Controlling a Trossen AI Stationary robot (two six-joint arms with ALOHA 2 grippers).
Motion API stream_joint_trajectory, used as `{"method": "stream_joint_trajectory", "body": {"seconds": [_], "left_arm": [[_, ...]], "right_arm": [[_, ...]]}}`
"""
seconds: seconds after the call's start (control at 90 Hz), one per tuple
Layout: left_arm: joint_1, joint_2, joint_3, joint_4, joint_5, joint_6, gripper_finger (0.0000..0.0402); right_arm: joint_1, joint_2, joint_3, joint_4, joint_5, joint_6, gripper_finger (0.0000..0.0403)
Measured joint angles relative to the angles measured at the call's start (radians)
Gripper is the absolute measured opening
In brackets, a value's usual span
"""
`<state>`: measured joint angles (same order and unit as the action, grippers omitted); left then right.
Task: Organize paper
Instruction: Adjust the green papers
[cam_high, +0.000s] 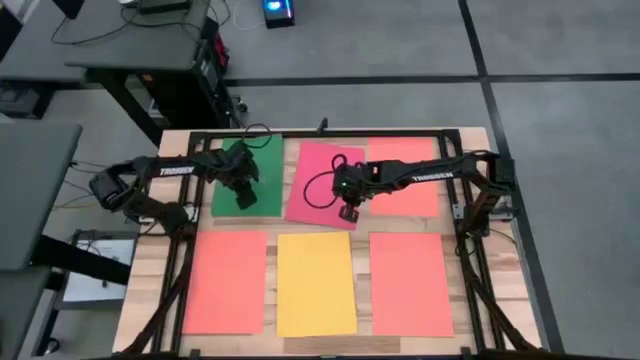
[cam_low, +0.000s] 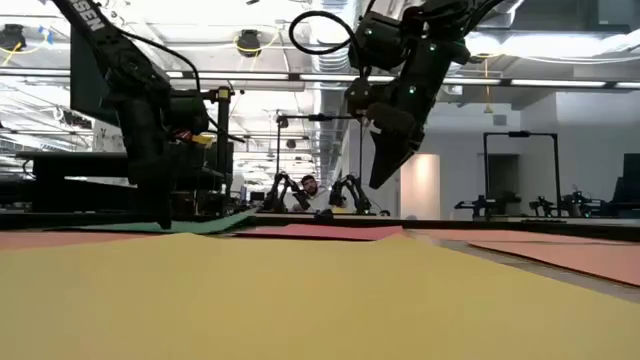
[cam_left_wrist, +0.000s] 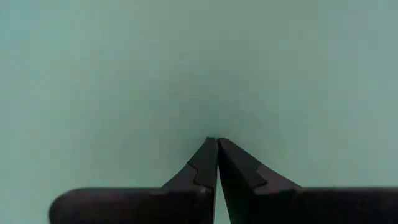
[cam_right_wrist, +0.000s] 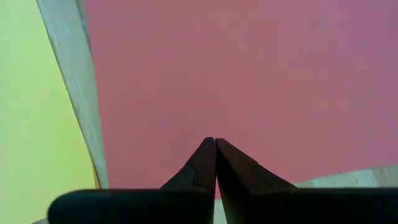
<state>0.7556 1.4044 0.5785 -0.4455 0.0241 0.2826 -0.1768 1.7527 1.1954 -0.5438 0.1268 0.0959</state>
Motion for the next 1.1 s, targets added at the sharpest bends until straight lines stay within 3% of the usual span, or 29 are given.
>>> {"method": "stream_joint_trajectory", "body": {"seconds": [1.1], "left_arm": [[-0.066,0.002,-0.002,-0.063,0.002,-0.178,0.0000]], "right_arm": [[0.000,0.000,0.000,0.000,-0.001,0.008,0.0000]]}}
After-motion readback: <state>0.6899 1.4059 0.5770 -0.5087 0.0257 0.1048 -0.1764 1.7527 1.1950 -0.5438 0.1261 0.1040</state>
